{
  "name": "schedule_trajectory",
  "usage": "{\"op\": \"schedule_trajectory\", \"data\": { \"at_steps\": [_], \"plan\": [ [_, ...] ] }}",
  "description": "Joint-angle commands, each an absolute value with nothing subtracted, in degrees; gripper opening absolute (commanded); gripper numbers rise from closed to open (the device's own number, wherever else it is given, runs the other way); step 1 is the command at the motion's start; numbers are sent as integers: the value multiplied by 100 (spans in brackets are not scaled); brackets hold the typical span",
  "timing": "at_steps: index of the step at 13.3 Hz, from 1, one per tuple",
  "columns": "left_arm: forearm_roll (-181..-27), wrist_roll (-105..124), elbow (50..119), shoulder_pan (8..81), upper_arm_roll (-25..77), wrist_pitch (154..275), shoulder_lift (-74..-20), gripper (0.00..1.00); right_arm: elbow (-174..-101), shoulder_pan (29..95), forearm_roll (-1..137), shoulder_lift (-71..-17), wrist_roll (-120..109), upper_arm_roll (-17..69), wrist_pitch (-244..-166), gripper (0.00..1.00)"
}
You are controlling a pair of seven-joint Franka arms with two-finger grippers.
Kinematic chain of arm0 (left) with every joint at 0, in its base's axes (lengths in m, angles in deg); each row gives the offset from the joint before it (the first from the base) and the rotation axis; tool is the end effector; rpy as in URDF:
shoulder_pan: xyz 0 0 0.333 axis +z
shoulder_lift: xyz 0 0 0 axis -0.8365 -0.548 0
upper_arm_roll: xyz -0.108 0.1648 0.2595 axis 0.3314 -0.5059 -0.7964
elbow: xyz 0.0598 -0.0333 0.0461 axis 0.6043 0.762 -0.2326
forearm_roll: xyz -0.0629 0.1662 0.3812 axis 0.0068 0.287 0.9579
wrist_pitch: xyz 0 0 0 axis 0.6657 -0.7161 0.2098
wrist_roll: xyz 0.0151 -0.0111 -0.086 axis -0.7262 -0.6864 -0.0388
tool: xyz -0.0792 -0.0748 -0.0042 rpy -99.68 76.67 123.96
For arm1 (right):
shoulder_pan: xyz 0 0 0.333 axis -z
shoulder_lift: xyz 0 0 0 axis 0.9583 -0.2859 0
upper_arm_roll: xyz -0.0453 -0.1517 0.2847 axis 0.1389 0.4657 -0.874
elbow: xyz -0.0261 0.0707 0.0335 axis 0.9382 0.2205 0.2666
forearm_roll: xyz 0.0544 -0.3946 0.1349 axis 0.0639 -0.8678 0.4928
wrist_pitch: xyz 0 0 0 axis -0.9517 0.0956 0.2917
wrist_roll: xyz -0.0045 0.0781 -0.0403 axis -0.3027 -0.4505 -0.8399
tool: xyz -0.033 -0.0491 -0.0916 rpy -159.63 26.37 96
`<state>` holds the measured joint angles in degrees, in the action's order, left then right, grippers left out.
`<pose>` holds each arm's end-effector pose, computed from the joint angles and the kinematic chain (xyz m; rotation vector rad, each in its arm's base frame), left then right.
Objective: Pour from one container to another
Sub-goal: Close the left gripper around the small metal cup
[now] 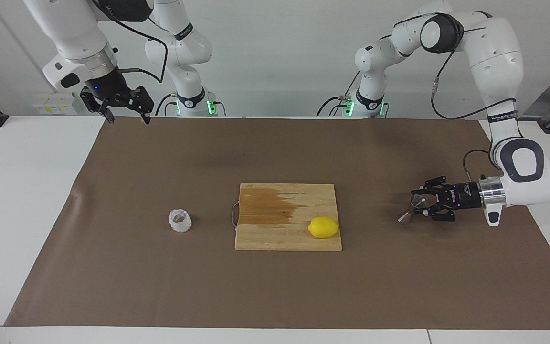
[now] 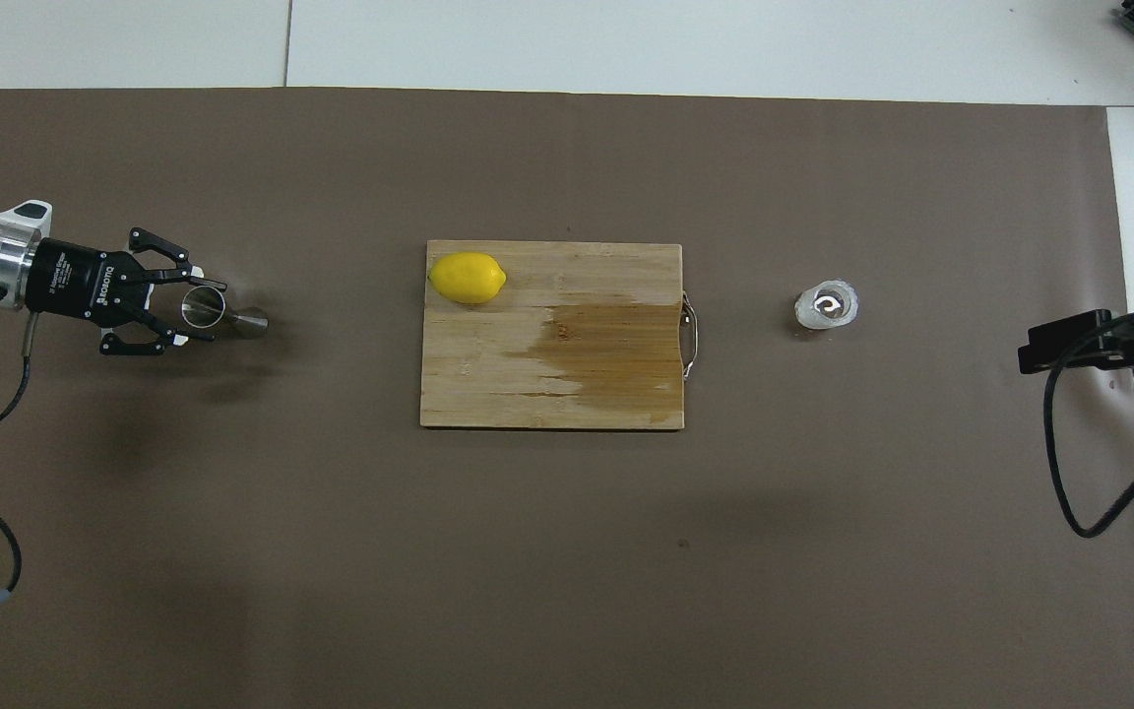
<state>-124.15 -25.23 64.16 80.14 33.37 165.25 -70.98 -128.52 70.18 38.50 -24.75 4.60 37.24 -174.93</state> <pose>0.6701 0.0876 0.3042 1.7955 1.4255 -1.0192 0.5530 -0.0067 0.6345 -3.1166 0.0747 0.0694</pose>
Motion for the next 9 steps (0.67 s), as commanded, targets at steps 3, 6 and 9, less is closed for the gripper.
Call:
{"op": "schedule_trajectory", "data": {
  "at_steps": [3,6,9],
  "plan": [
    [-12506,-2518,6502,8050,3352,16520,-7052,32,-12854,7110,3901,-2442,564,3644,-17503,100],
    [-12515,-2527,6502,8041,3360,16520,-7052,16,-12854,7110,3901,-2442,564,3644,-17503,100],
    [-12523,-2570,6432,7998,3360,16320,-7044,0,-12854,7110,3901,-2442,564,3653,-17503,100]
  ]
}}
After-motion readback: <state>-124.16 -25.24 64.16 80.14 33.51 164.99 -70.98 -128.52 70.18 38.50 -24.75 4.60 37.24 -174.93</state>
